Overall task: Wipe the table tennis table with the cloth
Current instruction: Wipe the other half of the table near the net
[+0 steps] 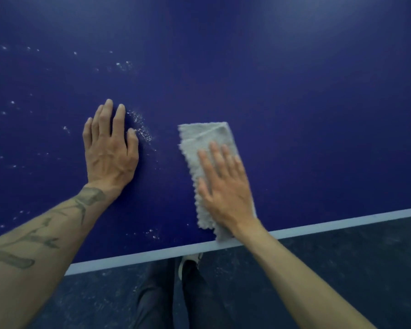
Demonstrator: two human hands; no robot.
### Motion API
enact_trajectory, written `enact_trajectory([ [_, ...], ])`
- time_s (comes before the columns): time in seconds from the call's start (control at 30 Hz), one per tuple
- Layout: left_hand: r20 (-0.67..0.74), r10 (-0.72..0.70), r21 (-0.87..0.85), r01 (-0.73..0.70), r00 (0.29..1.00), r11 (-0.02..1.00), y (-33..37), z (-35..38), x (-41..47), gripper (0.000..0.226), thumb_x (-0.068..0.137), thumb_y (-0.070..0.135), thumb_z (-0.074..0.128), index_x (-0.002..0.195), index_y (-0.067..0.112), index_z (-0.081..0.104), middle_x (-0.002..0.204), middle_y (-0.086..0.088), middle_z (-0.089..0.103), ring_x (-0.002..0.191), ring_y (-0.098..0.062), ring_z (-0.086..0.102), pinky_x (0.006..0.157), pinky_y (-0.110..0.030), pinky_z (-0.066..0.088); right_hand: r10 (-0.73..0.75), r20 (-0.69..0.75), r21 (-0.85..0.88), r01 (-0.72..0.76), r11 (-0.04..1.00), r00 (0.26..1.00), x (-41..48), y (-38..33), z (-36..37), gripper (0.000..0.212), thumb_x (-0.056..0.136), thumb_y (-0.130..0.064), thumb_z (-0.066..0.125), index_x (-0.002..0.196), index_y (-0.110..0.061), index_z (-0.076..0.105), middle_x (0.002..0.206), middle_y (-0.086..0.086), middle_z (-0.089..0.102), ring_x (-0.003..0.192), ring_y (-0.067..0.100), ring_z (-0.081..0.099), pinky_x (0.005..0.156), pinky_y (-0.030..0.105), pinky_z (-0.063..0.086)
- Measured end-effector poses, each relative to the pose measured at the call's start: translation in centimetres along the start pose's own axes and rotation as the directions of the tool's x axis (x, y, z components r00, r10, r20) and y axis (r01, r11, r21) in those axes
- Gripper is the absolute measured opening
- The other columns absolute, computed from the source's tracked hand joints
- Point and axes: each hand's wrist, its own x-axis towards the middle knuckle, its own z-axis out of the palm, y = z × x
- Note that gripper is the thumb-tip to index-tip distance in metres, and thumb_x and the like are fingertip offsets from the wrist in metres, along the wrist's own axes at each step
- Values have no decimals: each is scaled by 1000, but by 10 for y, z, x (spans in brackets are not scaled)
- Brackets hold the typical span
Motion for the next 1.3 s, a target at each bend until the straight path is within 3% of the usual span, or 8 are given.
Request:
enact_trajectory([
  [0.2,50,-27,20,26,998,999,-3,-13,-82,57,107,32,36,159,7,38,168,-17,28,156,-35,27,129,-52,15,402,-25,20,-402,915,915,22,31,-18,67,112,-48,18,171,-24,0,179,5,-8,165,23,-8,133,52,7],
  [0.27,82,-36,40,32,996,999,-7,-7,-95,59,107,33,35,160,8,36,169,-16,26,158,-34,23,130,-53,14,356,-34,43,-355,934,934,35,4,-10,68,111,-48,20,171,-22,1,179,7,-8,165,25,-8,133,52,6],
  [0.47,49,-44,34,42,998,999,-12,1,-99,59,106,37,34,160,12,36,169,-12,27,158,-30,22,131,-49,11,-125,-9,39,125,991,992,-25,-37,13,68,112,-46,32,171,-19,14,179,8,0,166,25,0,133,51,12],
  [0.73,38,-59,18,59,998,998,-10,-1,-98,58,106,35,37,159,13,37,169,-11,27,158,-29,21,131,-48,10,368,-42,6,-368,930,929,-11,46,-13,68,111,-48,19,171,-21,3,179,6,-6,165,23,-5,133,51,6],
  [0.8,30,-56,16,56,998,998,-9,-1,-98,57,106,35,38,159,13,37,169,-11,27,158,-29,21,131,-49,10,337,-42,10,-337,941,940,6,20,-7,69,111,-48,18,171,-18,1,179,9,-8,165,25,-5,133,51,6],
  [1.0,22,-47,32,47,999,998,-11,1,-99,58,106,36,36,159,14,36,170,-10,26,158,-28,20,131,-47,9,-56,-13,23,56,998,998,-41,-29,14,68,112,-47,32,171,-18,14,179,9,0,166,25,1,133,51,10],
  [1.17,24,-49,25,48,999,999,-13,0,-99,57,106,36,37,159,13,36,169,-11,26,158,-29,20,131,-49,11,221,-1,-21,-220,975,975,-47,24,-1,69,111,-48,25,171,-19,8,179,7,-4,165,24,-2,134,51,7],
  [1.3,26,-46,22,45,999,999,-13,-1,-99,58,106,37,37,159,13,36,170,-12,26,159,-29,20,131,-48,9,345,-50,16,-345,938,937,-15,-11,0,69,111,-47,22,171,-21,3,179,7,-8,165,25,-6,134,51,4],
])
